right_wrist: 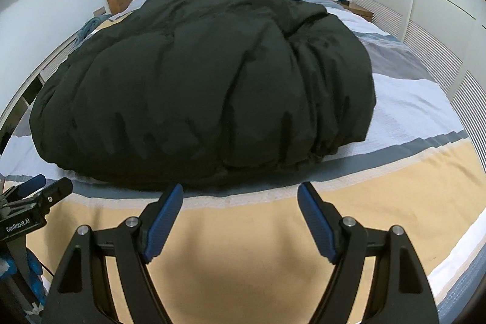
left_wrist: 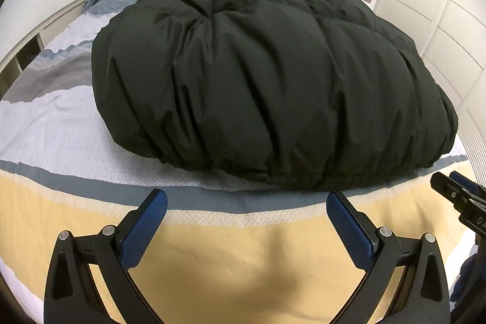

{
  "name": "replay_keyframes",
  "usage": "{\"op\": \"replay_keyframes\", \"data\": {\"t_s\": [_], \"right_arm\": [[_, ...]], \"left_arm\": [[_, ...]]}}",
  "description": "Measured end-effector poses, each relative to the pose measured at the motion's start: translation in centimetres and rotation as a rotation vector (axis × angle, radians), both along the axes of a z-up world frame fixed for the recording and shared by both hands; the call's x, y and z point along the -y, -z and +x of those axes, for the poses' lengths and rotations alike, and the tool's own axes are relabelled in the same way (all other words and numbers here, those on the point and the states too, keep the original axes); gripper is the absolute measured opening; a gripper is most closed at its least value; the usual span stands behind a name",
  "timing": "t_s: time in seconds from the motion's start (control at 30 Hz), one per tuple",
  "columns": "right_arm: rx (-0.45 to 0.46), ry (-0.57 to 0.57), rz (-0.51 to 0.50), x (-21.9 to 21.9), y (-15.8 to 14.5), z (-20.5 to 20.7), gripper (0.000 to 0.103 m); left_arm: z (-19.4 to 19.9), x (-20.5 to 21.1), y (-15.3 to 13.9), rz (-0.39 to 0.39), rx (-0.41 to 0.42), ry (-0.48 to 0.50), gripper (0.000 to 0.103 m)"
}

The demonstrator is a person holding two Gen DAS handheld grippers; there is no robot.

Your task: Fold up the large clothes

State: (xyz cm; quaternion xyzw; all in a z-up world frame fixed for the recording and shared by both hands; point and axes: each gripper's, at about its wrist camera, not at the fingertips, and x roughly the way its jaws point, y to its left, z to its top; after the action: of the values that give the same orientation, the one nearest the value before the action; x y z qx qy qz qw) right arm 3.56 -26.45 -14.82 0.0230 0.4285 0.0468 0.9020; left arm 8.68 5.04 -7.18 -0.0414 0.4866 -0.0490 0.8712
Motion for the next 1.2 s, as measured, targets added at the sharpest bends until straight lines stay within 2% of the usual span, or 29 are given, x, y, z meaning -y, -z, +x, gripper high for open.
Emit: {"op": "replay_keyframes", "data": {"t_s": [0.17, 0.57, 0.93, 1.2], "right_arm": [[-0.004, -0.017, -0.006, -0.9, 0.3, -0.4, 0.077], [0.015, -0.045, -0.001, -1.3, -0.3, -1.5, 0.077], [0.012, -0.068, -0.009, -0.9, -0.6, -1.9, 0.077], [0.001, -0.085, -0.011, -0.2, -0.7, -1.6, 0.077]], "left_arm": [[-0.7, 0.1, -0.1, -0.024, 0.002, -0.001, 0.103], [-1.8, 2.8, -0.7, 0.089, -0.025, 0.034, 0.103], [-2.2, 4.0, -2.5, 0.108, 0.020, 0.018, 0.103], [-2.5, 4.6, -2.5, 0.132, 0.013, 0.016, 0.103]]}}
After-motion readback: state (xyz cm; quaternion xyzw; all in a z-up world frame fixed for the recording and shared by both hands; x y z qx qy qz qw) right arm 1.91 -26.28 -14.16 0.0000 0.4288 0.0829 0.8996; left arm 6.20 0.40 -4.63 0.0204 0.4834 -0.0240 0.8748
